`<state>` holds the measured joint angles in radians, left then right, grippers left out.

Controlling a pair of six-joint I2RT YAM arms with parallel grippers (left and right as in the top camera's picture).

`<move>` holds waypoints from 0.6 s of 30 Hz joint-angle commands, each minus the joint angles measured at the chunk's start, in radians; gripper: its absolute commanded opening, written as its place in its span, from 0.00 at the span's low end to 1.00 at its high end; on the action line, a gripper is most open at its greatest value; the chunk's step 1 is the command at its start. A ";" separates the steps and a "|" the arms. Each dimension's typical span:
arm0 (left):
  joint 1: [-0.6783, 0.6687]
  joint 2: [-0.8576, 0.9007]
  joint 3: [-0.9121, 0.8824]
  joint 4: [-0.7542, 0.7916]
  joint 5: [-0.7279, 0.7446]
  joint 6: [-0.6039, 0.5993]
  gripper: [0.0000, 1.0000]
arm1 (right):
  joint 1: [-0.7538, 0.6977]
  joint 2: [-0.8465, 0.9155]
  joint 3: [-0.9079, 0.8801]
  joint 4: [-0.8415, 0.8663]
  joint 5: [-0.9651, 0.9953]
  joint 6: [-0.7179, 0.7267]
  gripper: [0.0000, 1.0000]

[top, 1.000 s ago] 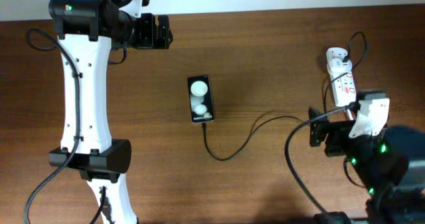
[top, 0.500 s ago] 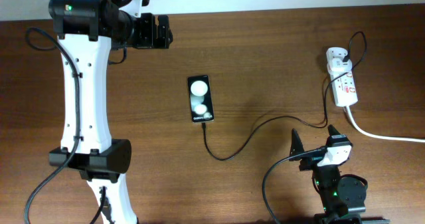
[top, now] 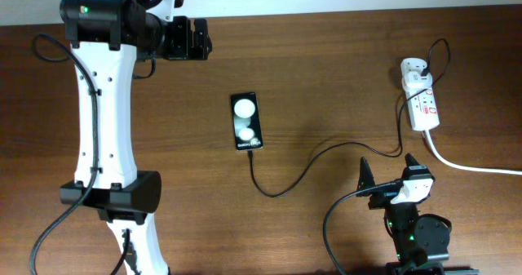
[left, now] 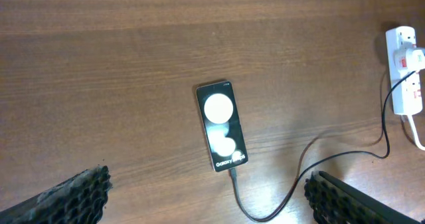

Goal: Plug charger to phone and switch on socket

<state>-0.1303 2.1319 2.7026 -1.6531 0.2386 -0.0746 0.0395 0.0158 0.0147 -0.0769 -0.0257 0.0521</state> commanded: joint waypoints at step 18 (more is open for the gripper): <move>0.002 -1.286 -2.122 1.575 -0.071 0.236 0.99 | 0.004 -0.012 -0.009 -0.001 0.012 0.004 0.99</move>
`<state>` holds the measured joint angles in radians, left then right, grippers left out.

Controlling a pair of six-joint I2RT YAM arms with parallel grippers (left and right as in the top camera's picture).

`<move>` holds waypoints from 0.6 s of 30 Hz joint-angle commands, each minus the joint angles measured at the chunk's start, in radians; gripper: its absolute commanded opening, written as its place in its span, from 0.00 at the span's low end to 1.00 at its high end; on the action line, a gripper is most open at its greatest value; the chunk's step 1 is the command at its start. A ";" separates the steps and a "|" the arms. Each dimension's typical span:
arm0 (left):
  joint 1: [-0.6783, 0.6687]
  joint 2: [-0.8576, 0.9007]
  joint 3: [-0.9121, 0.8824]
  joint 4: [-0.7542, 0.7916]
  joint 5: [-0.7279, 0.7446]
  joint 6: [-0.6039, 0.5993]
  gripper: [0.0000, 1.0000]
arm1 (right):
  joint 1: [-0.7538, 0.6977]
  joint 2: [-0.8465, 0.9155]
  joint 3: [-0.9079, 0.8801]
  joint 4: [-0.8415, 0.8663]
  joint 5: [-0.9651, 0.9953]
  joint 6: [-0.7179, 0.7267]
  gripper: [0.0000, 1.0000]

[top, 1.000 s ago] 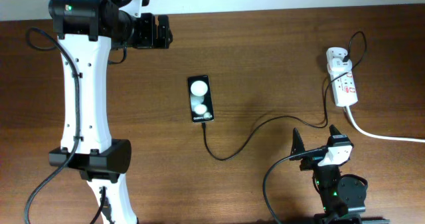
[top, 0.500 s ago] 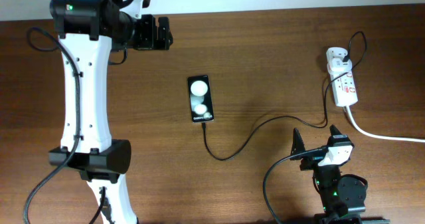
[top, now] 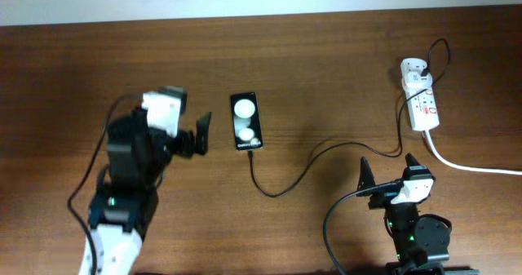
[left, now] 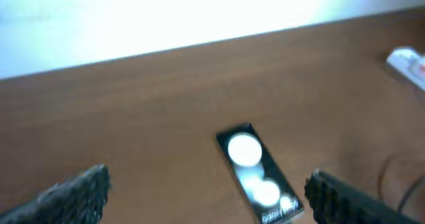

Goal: Plug charger to phone and switch on socket

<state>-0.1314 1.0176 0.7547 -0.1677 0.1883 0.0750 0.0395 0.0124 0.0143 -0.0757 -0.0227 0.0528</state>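
The black phone (top: 246, 121) lies flat mid-table, its screen reflecting lights; in the blurred left wrist view the phone (left: 259, 174) sits between the fingers' lines. A black cable (top: 285, 185) runs from the phone's near end toward the white power strip (top: 421, 102), where a white charger (top: 414, 68) is plugged in. My left gripper (top: 200, 135) is open just left of the phone, with wide-apart fingers (left: 73, 194) and nothing held. My right gripper (top: 388, 170) stands open near the front right, empty.
The strip's white lead (top: 473, 167) trails off the right edge. The strip's corner (left: 408, 59) shows at the left wrist view's right edge. A pale wall borders the far side of the brown table (top: 326, 55).
My left arm was stretched to the far left with its gripper high, looking straight down. Now it is drawn back, with the gripper low beside the phone's left. The right arm, phone and cable are unchanged.
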 commanded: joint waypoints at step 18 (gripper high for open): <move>0.154 -1.012 -0.746 0.101 -0.036 0.264 0.99 | 0.004 -0.009 -0.009 -0.002 0.009 0.003 0.99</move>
